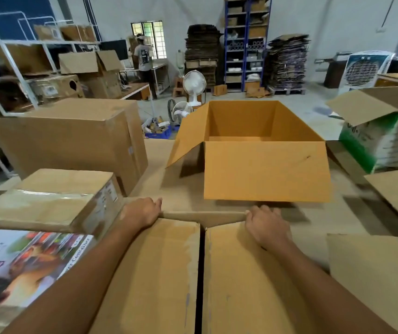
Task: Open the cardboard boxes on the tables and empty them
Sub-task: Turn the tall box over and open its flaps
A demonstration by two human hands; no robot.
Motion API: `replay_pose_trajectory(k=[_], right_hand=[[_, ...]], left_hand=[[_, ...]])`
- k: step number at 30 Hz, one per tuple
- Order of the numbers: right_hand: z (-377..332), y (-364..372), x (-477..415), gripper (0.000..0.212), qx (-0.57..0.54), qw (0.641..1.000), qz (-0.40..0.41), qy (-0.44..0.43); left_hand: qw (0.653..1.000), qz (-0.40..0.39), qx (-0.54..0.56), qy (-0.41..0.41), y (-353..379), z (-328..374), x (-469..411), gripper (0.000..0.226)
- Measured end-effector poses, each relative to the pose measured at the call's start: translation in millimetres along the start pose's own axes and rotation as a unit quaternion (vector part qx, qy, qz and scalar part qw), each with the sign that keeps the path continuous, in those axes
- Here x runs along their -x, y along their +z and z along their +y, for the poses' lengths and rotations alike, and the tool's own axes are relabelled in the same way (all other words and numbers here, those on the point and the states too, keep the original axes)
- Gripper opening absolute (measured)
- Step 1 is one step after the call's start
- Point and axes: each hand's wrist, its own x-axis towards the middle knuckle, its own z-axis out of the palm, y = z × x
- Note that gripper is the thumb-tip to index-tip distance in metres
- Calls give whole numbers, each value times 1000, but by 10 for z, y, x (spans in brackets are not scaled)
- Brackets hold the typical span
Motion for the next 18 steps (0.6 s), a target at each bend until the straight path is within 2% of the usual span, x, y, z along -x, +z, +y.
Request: replay_pose_trajectory(k=[6,10,14,18], right_hand=[[5,-40,22,41,-4,1000,26,-8],[39,-101,123,41,-17,999,28,-32],[46,-84,430,58,5,999,-8,-33],[-32,1,940,60,55,998,-22,-24]], left_hand=[[996,78,-52,-4,-14,142,219,65],[998,48,-34,20,-37,352,660,61],[997,22,-44,54,-28,568,1210,71],[996,-29,-49,67,-10,681,1856,83]])
